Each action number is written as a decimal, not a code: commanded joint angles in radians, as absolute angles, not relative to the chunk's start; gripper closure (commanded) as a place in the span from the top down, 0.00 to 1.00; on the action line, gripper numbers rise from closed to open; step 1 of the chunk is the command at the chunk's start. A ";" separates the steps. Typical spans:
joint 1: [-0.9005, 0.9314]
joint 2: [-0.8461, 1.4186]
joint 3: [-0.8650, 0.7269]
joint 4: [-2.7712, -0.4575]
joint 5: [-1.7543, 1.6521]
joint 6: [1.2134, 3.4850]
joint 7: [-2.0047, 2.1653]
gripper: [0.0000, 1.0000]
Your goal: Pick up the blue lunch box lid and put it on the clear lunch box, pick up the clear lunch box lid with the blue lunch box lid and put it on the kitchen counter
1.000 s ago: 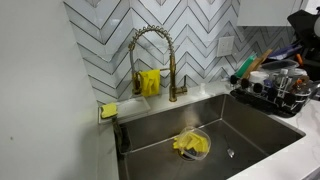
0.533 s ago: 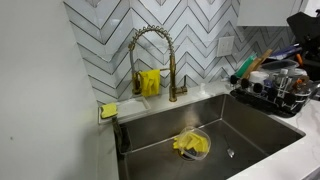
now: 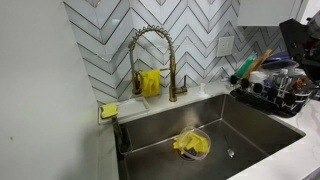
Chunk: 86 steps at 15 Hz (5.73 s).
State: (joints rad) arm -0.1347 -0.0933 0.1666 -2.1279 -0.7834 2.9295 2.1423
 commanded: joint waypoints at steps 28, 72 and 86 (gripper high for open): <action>-0.146 -0.028 0.181 -2.031 -1.309 2.953 2.596 0.02; -0.178 0.081 0.144 -2.093 -1.319 3.021 2.462 0.47; -0.192 0.103 0.145 -2.078 -1.307 3.033 2.477 0.73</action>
